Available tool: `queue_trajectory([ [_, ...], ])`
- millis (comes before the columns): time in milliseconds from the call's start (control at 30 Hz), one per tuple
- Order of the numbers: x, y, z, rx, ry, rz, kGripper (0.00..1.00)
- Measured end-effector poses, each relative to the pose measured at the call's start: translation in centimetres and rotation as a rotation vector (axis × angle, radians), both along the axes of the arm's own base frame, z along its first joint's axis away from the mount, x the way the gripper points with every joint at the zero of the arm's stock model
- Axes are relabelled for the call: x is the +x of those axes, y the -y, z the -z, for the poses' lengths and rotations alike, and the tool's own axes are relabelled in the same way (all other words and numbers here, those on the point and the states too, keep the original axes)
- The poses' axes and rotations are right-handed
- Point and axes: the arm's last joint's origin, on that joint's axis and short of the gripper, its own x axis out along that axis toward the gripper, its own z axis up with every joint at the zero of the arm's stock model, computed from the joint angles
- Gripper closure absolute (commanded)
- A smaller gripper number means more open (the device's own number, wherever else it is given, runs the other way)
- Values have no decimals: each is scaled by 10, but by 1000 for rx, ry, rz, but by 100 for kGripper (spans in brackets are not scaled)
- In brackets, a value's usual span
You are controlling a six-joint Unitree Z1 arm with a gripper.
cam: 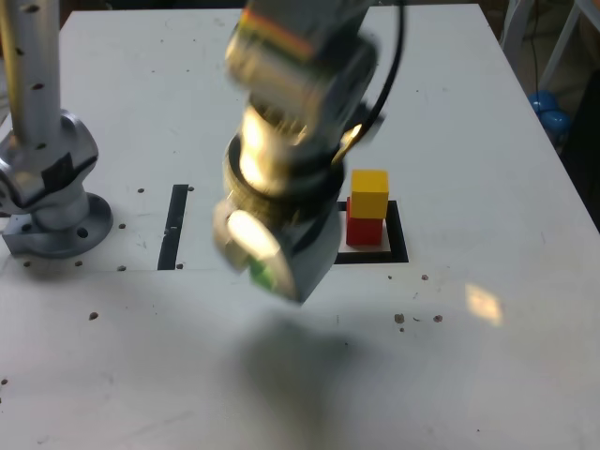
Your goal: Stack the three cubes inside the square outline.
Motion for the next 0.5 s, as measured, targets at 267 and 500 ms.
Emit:
queue_trajectory([
  [267, 30, -64, -32, -15, 9, -184, 65],
  [500, 41, -99, -38, -42, 20, -288, 65],
])
